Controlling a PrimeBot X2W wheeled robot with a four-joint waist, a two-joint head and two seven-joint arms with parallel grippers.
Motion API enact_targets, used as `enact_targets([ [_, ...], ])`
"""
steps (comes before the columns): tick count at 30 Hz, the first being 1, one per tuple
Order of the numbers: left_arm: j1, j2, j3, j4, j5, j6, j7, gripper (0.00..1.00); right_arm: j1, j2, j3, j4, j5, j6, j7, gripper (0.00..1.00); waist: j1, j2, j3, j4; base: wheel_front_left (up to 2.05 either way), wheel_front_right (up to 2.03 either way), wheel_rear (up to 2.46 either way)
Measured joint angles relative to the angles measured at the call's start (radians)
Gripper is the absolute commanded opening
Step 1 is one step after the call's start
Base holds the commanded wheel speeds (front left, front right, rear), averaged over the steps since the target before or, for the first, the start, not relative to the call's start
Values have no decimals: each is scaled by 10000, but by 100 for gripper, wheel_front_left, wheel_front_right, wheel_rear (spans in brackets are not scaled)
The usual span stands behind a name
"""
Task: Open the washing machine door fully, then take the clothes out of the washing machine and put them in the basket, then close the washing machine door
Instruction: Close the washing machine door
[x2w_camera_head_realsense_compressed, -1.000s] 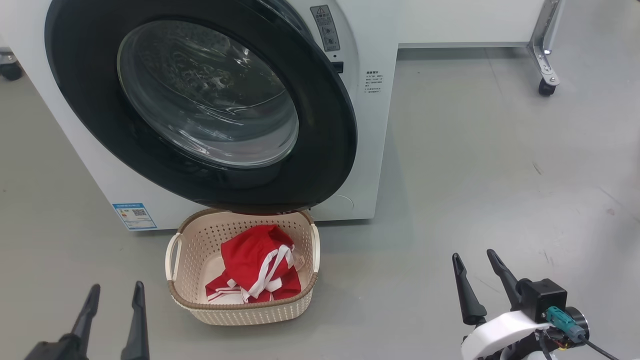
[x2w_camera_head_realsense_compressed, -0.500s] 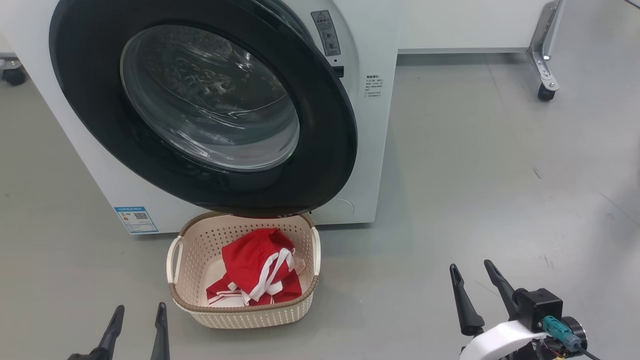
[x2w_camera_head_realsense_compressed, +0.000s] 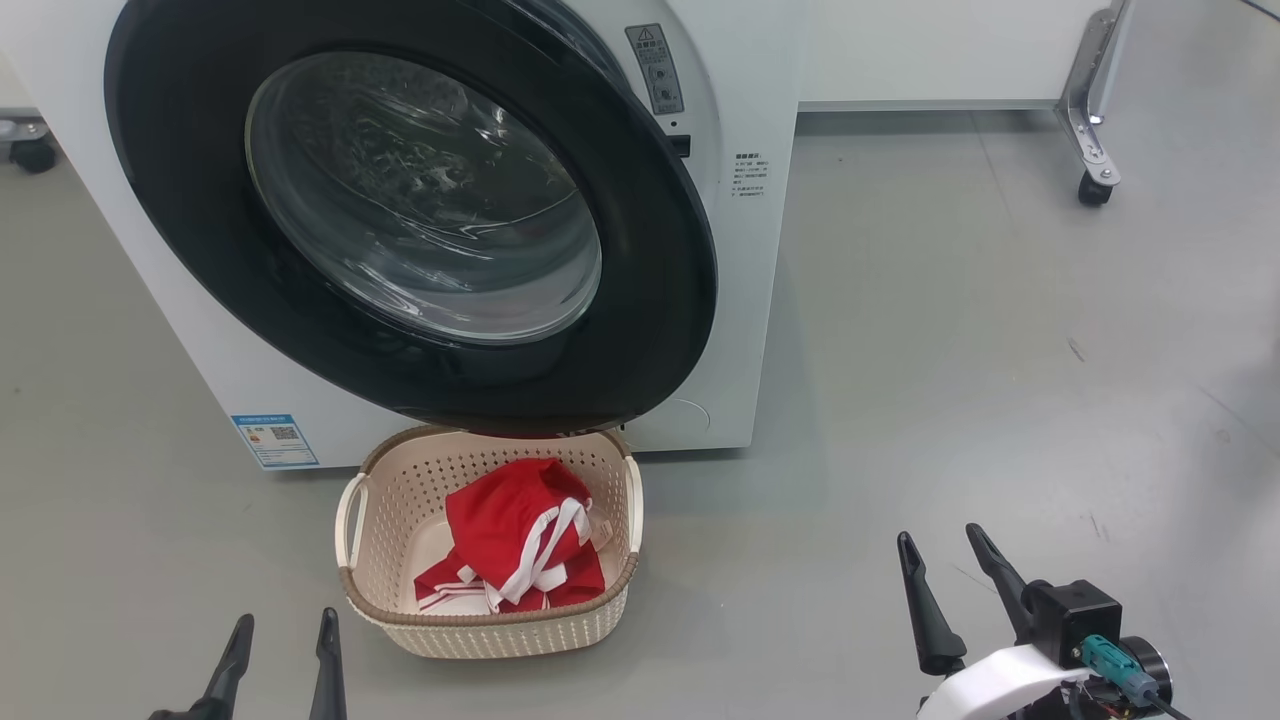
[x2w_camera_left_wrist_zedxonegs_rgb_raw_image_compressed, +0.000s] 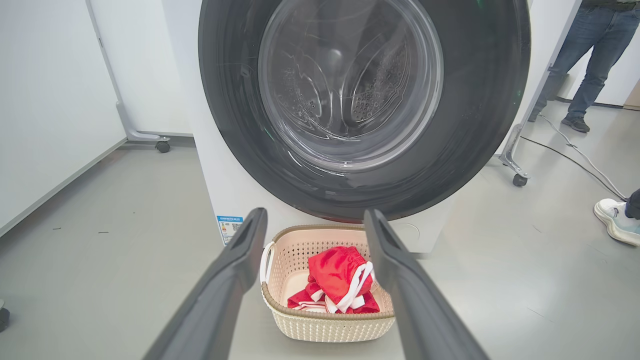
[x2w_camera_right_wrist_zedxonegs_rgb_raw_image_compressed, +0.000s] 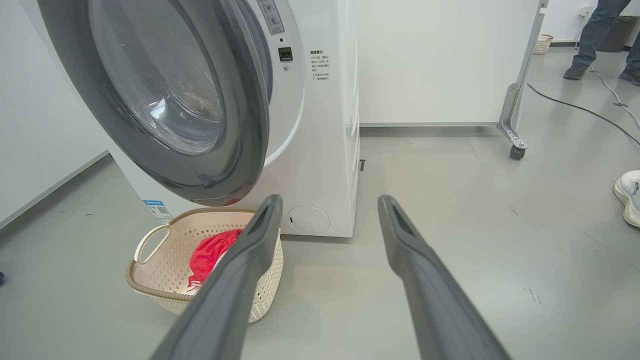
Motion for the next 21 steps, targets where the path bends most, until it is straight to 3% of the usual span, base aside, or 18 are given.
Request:
enact_targets([
  [10, -1, -73, -40, 102, 15, 67, 0, 100, 0, 0, -4, -15, 0, -4, 0, 100, 0, 0, -13, -41, 0, 0, 0],
  [11, -1, -77, -52, 109, 31, 67, 0, 100, 0, 0, -6, -17, 0, -8, 0, 53, 0, 0, -14, -40, 0, 0, 0],
  [12, -1, -79, -65, 125, 36, 67, 0, 100, 0, -2, -10, -19, 0, -12, 0, 37, 0, 0, -17, -37, 0, 0, 0],
  [13, -1, -88, -73, 140, 40, 67, 0, 100, 0, -4, -13, -19, 0, -12, 2, 13, 0, 0, -20, -33, 0, 0, 0],
  [14, -1, -100, -77, 153, 42, 69, 0, 100, 0, -4, -17, -21, 0, -12, 2, 0, 0, 0, -22, -27, 0, 0, 0],
  [21, -2, -117, -102, 221, 46, 96, 0, 100, 0, -12, -21, -33, 2, -10, 17, 0, 0, 0, -32, 24, 0, 0, 0],
])
